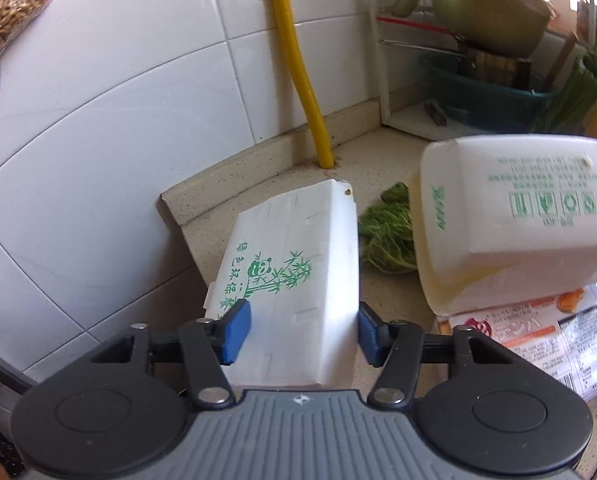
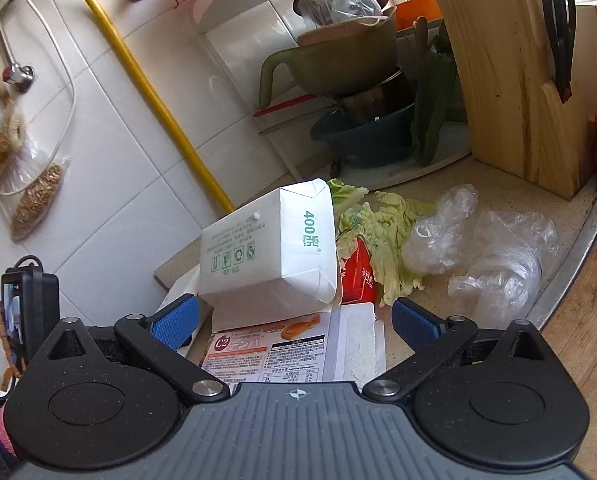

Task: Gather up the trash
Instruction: 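Grasp the bamboo-print foam box with the left gripper while the right grasps the other box, then lift both white foam boxes off the counter with both grippers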

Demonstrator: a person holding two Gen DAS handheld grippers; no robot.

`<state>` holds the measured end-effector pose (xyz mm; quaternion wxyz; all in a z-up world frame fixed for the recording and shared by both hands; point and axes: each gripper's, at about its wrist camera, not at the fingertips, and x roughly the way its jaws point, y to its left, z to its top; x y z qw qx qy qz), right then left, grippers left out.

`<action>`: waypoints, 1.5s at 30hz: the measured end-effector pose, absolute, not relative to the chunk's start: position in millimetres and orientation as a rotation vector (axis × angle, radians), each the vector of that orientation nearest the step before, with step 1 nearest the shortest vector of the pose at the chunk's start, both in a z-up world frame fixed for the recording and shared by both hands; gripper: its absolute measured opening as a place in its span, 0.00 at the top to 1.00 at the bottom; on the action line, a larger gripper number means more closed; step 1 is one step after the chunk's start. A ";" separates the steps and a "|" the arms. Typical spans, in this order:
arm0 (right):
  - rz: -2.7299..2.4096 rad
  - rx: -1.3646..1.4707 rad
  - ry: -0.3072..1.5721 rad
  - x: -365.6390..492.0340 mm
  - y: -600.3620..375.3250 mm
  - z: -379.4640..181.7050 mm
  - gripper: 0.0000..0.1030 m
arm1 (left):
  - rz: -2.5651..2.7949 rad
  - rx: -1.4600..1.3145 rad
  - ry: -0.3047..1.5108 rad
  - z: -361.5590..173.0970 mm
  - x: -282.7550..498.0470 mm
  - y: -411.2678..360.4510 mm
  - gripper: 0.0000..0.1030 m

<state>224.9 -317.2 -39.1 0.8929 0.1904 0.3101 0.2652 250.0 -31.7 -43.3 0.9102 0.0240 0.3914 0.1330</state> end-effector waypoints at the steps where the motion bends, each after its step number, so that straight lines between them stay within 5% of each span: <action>1: 0.552 0.404 0.647 226.3 -318.2 -39.7 0.00 | 0.271 0.040 0.794 -41.4 250.1 -27.0 0.57; 11: 0.537 0.410 0.671 230.7 -307.7 -35.9 0.00 | 0.138 -0.179 0.770 -23.1 251.1 23.1 0.67; 40: 0.527 0.413 0.751 308.6 -261.4 -46.2 0.00 | -0.137 -0.594 0.761 -22.1 252.9 89.3 0.70; 43: 0.548 0.461 0.761 312.2 -261.3 -50.2 0.06 | -0.156 -0.606 0.768 -22.2 253.6 88.7 0.70; 45: 0.571 0.512 0.788 311.9 -264.6 -50.4 0.24 | -0.173 -0.619 0.769 -22.3 255.4 87.9 0.70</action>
